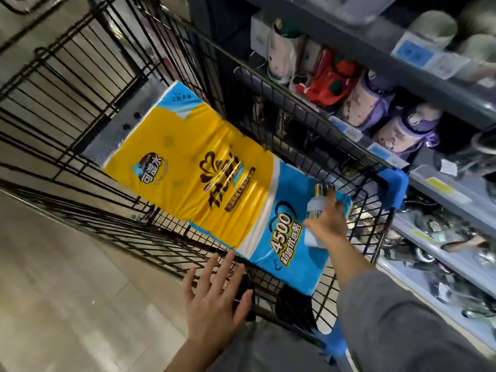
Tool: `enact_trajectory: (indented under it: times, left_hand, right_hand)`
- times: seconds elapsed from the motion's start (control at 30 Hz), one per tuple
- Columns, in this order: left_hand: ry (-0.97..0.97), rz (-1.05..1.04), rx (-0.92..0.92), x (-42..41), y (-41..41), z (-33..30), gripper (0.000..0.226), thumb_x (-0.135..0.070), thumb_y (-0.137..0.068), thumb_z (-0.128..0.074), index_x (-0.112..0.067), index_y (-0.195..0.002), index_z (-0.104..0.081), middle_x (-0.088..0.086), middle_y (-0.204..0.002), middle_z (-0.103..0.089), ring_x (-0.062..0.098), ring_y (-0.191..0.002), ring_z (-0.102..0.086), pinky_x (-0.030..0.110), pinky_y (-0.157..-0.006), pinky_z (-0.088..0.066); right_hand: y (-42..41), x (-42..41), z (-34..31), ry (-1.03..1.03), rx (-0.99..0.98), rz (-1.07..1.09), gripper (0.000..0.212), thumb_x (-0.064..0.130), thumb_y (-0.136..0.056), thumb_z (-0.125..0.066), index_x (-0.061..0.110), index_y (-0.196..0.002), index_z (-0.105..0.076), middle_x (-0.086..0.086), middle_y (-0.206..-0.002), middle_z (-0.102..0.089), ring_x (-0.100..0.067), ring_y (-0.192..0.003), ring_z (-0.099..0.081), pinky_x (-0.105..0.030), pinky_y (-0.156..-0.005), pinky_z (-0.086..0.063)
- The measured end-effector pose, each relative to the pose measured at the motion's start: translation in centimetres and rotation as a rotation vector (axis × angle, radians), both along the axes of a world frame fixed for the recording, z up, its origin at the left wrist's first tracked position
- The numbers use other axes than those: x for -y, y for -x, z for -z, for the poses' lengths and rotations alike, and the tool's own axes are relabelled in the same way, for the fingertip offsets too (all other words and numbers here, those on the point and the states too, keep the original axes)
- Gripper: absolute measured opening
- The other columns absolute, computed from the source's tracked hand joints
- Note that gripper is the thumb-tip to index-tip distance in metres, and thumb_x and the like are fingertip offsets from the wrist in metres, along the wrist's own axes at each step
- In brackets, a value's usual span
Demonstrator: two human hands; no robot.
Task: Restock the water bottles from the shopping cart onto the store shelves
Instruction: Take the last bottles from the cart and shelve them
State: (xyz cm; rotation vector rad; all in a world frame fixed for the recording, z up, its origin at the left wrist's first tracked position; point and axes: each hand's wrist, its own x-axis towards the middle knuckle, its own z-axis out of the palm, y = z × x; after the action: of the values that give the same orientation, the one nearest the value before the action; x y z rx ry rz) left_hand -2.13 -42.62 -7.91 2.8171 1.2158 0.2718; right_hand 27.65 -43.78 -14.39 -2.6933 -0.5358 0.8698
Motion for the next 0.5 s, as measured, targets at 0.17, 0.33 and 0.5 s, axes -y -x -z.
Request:
enact_trajectory:
  times: [0.17,0.33,0.5]
  left_hand:
    - [-0.023,0.004,0.015,-0.1,0.0,0.0,0.046,-0.054,-0.091,-0.039,-0.027,-0.107,-0.073,-0.003,-0.135,-0.055,0.022,-0.126,-0.048,0.05,-0.106,-0.026]
    - [-0.046,0.007,0.029,-0.1,-0.1,0.0,0.047,-0.053,-0.093,-0.036,-0.027,-0.109,-0.072,-0.003,-0.133,-0.057,0.024,-0.124,-0.048,0.051,-0.103,-0.027]
    - [-0.026,-0.001,0.03,0.1,-0.2,-0.1,0.052,-0.055,-0.094,-0.031,-0.027,-0.112,-0.071,-0.001,-0.133,-0.057,0.025,-0.127,-0.044,0.051,-0.107,-0.022]
  right_hand:
    - [4.0,0.5,0.1,-0.063,-0.04,-0.166,0.103,0.022,-0.071,-0.078,0.029,-0.149,-0.011,-0.007,-0.146,-0.027,-0.037,-0.112,-0.051,-0.045,-0.088,-0.046]
    - [5.6,1.6,1.1,0.059,-0.079,-0.311,0.105,0.032,-0.074,-0.077,0.028,-0.151,-0.006,-0.004,-0.152,-0.02,-0.035,-0.122,-0.041,-0.046,-0.097,-0.041]
    - [6.2,1.3,1.0,0.19,-0.017,-0.269,0.106,0.044,-0.077,-0.072,0.032,-0.15,0.003,-0.009,-0.152,-0.017,-0.037,-0.126,-0.034,-0.049,-0.094,-0.045]
